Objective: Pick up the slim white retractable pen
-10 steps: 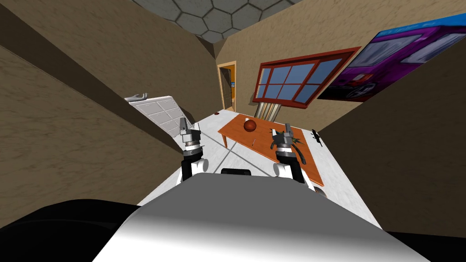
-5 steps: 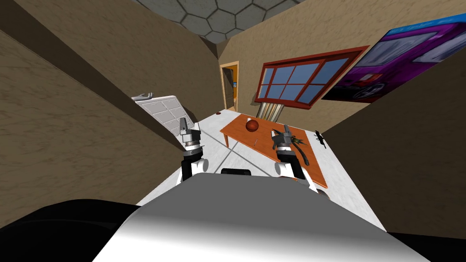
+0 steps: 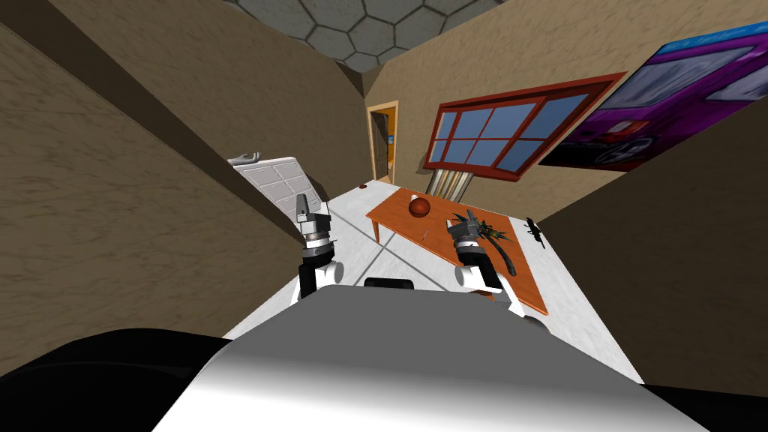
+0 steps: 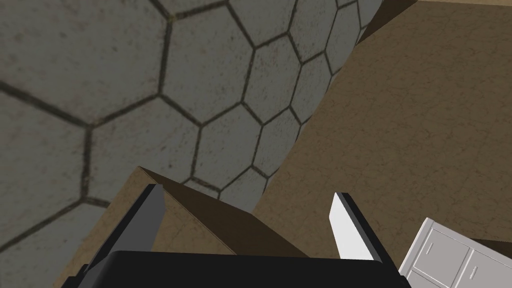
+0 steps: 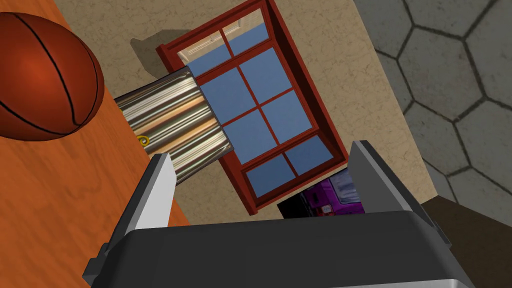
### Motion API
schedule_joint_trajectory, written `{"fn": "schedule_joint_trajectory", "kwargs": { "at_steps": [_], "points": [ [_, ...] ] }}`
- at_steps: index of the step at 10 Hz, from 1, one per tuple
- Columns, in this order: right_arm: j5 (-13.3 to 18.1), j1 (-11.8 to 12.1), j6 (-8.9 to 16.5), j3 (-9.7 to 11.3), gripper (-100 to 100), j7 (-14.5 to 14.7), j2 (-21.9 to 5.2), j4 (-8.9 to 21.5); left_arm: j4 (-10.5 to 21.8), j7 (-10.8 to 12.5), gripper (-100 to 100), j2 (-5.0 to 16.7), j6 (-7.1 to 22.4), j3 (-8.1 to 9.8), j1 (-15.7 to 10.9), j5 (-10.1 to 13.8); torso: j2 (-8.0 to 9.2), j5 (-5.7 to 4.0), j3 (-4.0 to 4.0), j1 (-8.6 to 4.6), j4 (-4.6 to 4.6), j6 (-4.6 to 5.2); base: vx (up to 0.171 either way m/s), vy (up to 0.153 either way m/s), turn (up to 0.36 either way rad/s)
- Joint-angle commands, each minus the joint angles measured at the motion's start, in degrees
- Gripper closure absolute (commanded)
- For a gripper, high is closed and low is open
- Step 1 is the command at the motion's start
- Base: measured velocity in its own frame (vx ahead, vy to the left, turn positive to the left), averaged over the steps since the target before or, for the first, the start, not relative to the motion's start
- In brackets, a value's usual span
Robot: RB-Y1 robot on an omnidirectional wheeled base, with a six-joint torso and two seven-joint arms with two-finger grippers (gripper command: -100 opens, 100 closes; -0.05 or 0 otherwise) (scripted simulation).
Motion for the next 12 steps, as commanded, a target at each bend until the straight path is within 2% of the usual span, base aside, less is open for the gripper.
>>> {"fn": "schedule_joint_trajectory", "kwargs": {
  "at_steps": [1,4,5,6,7,8,9,10,11,12],
  "points": [
    [0.07,-0.53,2.35,-0.35,-100,-2.85,0.06,0.63,0.00,0.00,0,0.00,0.00,0.00,0.00,0.00,0.00,0.00,0.00,0.00,0.00,0.00,-0.011,0.033,0.031],
    [0.03,-2.04,7.26,-2.01,-100,-7.64,-0.12,3.09,0.00,0.00,0,0.00,0.00,0.00,0.00,0.00,-0.01,0.00,0.00,0.00,0.00,0.01,-0.009,0.045,0.047],
    [0.03,-2.04,8.80,-2.01,-100,-9.27,-0.12,3.09,0.00,0.00,0,0.00,0.00,0.00,0.00,0.00,-0.03,0.00,-0.02,0.01,-0.01,0.00,0.002,0.033,0.029],
    [0.03,-2.04,8.80,-2.01,-100,-9.83,-0.12,3.09,0.00,0.00,0,0.00,0.00,0.00,0.00,0.00,-0.04,0.00,-0.02,-0.03,-0.01,0.02,0.004,0.010,-0.003],
    [0.00,-2.82,11.37,-2.84,-100,-12.20,-0.13,4.40,0.00,0.00,0,0.00,0.00,0.01,0.01,0.00,-0.05,-0.02,-0.03,-0.10,-0.01,0.02,0.006,0.026,0.048],
    [0.00,-2.82,12.08,-2.84,-100,-13.34,-0.13,4.40,0.00,0.00,0,0.00,0.00,0.00,0.00,0.00,-0.06,-0.01,-0.03,-0.06,-0.01,0.01,0.006,0.029,0.035],
    [-0.03,-3.60,14.67,-3.66,-100,-15.03,-0.08,5.77,0.00,0.00,0,0.00,0.00,0.00,0.01,0.00,-0.07,-0.01,-0.04,-0.05,-0.01,0.01,0.013,0.043,0.048],
    [-0.03,-3.60,15.38,-3.66,-100,-16.65,-0.08,5.77,0.00,0.00,0,0.00,0.00,0.00,0.01,0.00,-0.09,0.00,-0.05,-0.01,-0.02,0.01,0.009,0.038,0.020],
    [-0.06,-4.38,17.57,-4.47,-100,-18.38,0.00,7.18,0.00,0.00,0,0.00,0.00,0.00,0.01,0.00,-0.08,0.00,-0.05,-0.03,-0.02,0.02,0.012,0.041,0.040],
    [-0.06,-4.38,18.67,-4.47,-100,-20.20,0.00,7.18,0.00,0.00,0,0.00,0.00,0.00,0.01,0.00,-0.09,0.00,-0.05,-0.02,-0.02,0.01,0.011,0.031,0.021]
  ]
}}
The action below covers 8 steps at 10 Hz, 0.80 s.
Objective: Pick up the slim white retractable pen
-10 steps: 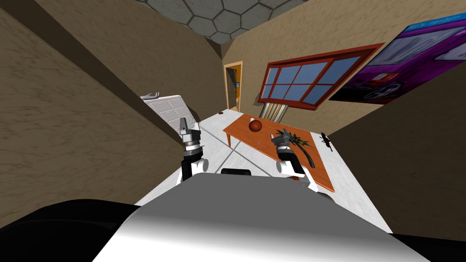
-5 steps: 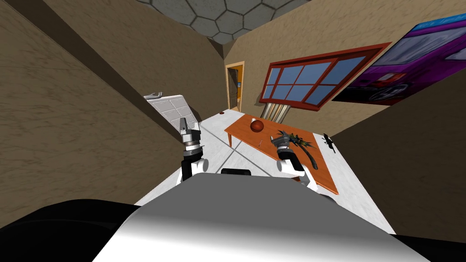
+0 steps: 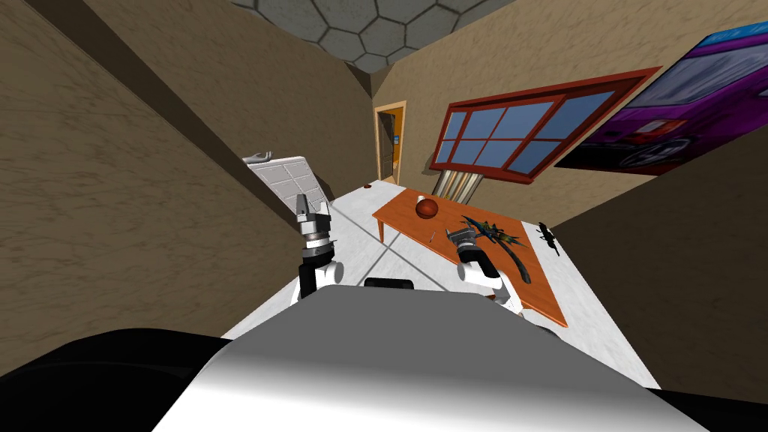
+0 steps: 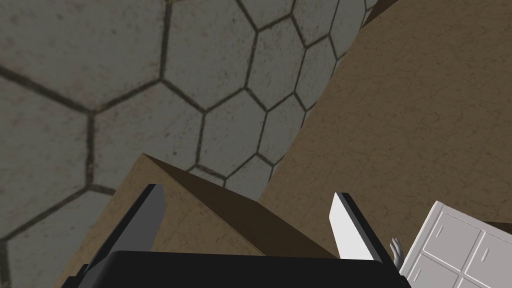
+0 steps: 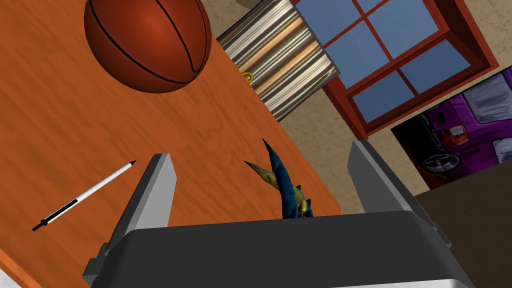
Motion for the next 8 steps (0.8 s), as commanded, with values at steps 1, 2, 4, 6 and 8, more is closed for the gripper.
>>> {"fn": "schedule_joint_trajectory", "kwargs": {
  "at_steps": [1,2,4,6,8],
  "points": [
    [0.14,-1.16,2.86,-0.87,-100,-2.86,0.37,1.72,0.00,0.00,0,0.00,0.00,0.00,0.00,0.00,0.00,0.00,0.00,0.00,0.00,0.00,0.018,0.034,0.028],
    [0.14,-1.16,4.25,-0.87,-100,-4.49,0.37,1.72,0.00,0.00,0,0.00,0.00,0.00,0.00,0.00,-0.03,0.00,-0.01,0.01,0.00,-0.01,0.018,0.033,0.017],
    [0.10,-1.94,7.50,-1.65,-100,-7.99,0.51,3.22,0.00,0.00,0,0.00,0.00,0.00,0.00,0.00,-0.07,0.00,-0.04,-0.02,-0.01,-0.02,0.023,0.021,0.050],
    [0.06,-2.71,10.77,-2.40,-100,-11.33,0.65,4.76,0.00,0.00,0,0.00,0.00,0.00,0.00,0.00,-0.01,-0.02,-0.01,-0.08,0.00,0.00,0.011,0.008,0.035],
    [0.01,-3.47,13.75,-3.14,-100,-14.52,0.80,6.32,0.00,0.00,0,0.00,0.00,0.00,0.00,0.00,-0.02,-0.02,-0.01,-0.10,0.00,-0.01,0.016,0.010,0.042]
  ]
}}
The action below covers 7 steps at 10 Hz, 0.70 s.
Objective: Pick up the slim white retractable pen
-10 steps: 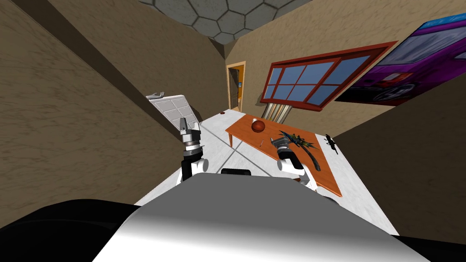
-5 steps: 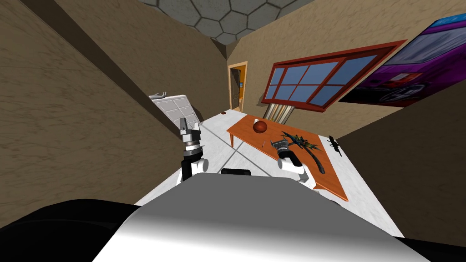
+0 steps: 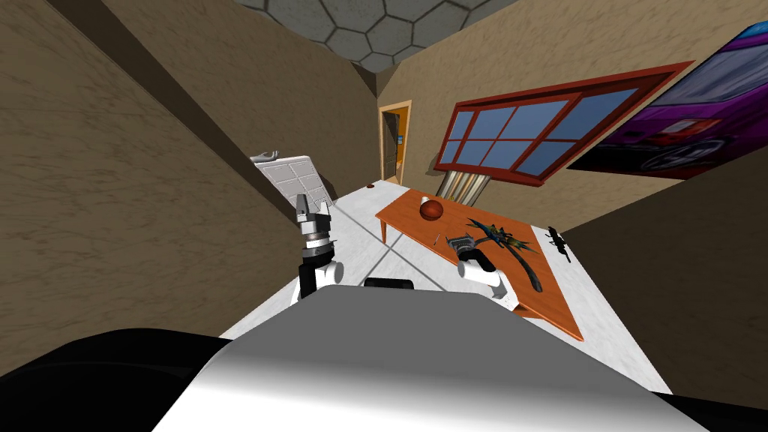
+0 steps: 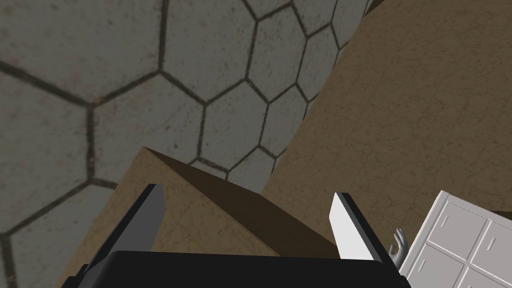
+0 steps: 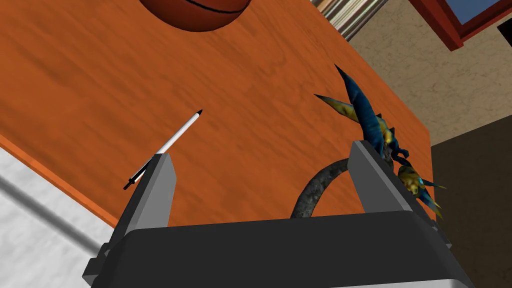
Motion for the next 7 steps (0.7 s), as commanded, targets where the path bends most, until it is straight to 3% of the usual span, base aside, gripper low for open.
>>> {"fn": "schedule_joint_trajectory", "kwargs": {
  "at_steps": [1,2,3,4,7],
  "points": [
    [0.15,-1.09,2.86,-0.81,-100,-2.86,0.37,1.81,0.00,0.00,0,0.00,0.00,0.00,0.00,0.00,0.00,0.00,0.00,0.00,0.00,0.00,0.024,0.019,0.079],
    [0.15,-1.09,4.67,-0.81,-100,-4.19,0.37,1.81,0.00,0.00,0,0.00,0.00,0.00,0.00,0.00,-0.04,0.00,-0.02,0.02,0.00,-0.02,0.019,0.004,0.019],
    [0.15,-1.09,4.67,-0.81,-100,-4.19,0.37,1.81,0.00,0.00,0,0.00,0.00,0.00,0.00,0.00,-0.03,0.00,-0.02,-0.01,-0.01,0.00,0.006,-0.008,-0.035],
    [0.10,-1.83,7.68,-1.48,-100,-6.85,0.51,3.41,0.00,0.00,0,0.00,0.00,0.00,0.00,0.00,0.01,-0.01,0.01,-0.05,0.00,0.01,0.010,0.004,0.015],
    [0.10,-1.83,7.68,-1.48,-100,-7.17,0.51,3.41,0.00,0.00,0,0.00,0.00,0.00,0.00,0.00,-0.05,0.00,-0.03,-0.04,-0.01,0.01,0.025,0.000,0.002]
  ]
}}
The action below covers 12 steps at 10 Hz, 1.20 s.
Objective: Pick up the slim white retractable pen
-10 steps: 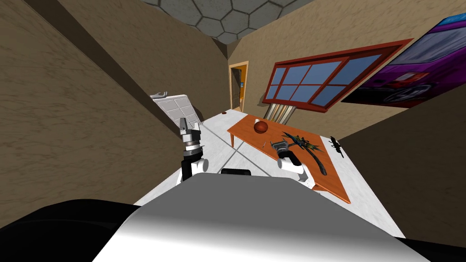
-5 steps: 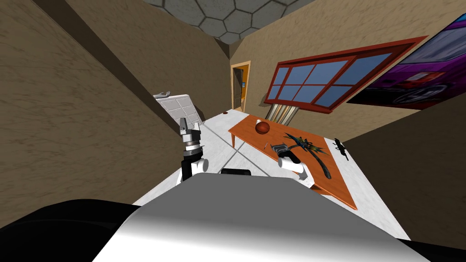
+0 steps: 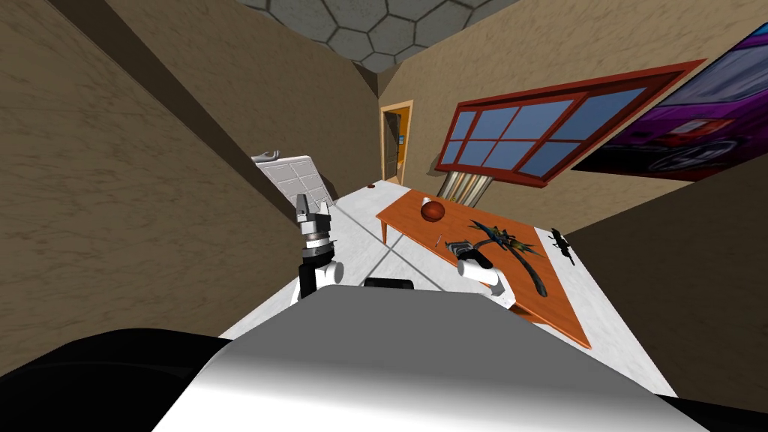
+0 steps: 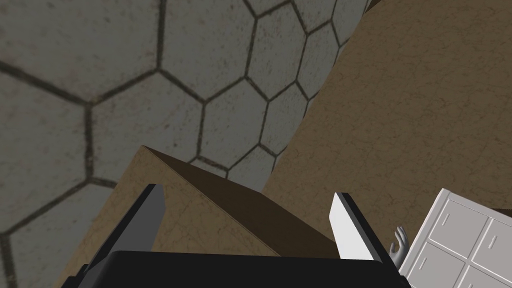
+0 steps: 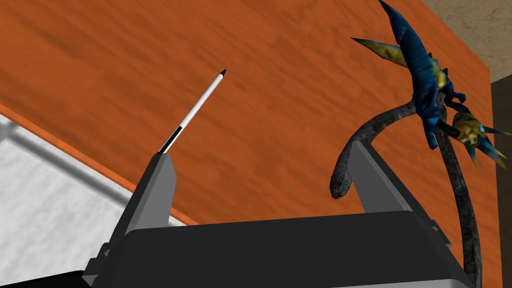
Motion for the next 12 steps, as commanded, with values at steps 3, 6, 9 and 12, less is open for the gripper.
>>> {"fn": "schedule_joint_trajectory", "kwargs": {
  "at_steps": [3,6,9,12],
  "points": [
    [-0.07,-0.74,2.92,-0.66,-100,-2.87,0.11,1.66,0.00,0.00,0,0.00,0.00,0.00,0.00,0.00,-0.03,0.00,-0.01,0.04,0.00,-0.01,0.026,0.003,0.013],
    [-0.07,-0.74,2.92,-0.66,-100,-2.87,0.11,1.66,0.00,0.00,0,0.00,0.00,0.00,0.00,0.00,0.04,0.01,0.03,0.05,0.01,-0.01,0.004,0.002,0.008],
    [-0.07,-0.74,2.92,-0.66,-100,-2.87,0.11,1.66,0.00,0.00,0,0.00,0.00,0.00,0.00,0.00,0.08,0.01,0.05,0.04,0.02,-0.01,0.004,0.003,0.011],
    [-0.65,-0.33,4.61,-1.53,-100,-4.79,0.26,2.21,0.00,0.00,0,0.00,0.00,0.00,0.00,0.00,0.12,0.00,0.07,0.00,0.03,0.00,0.010,-0.003,0.000]
  ]
}}
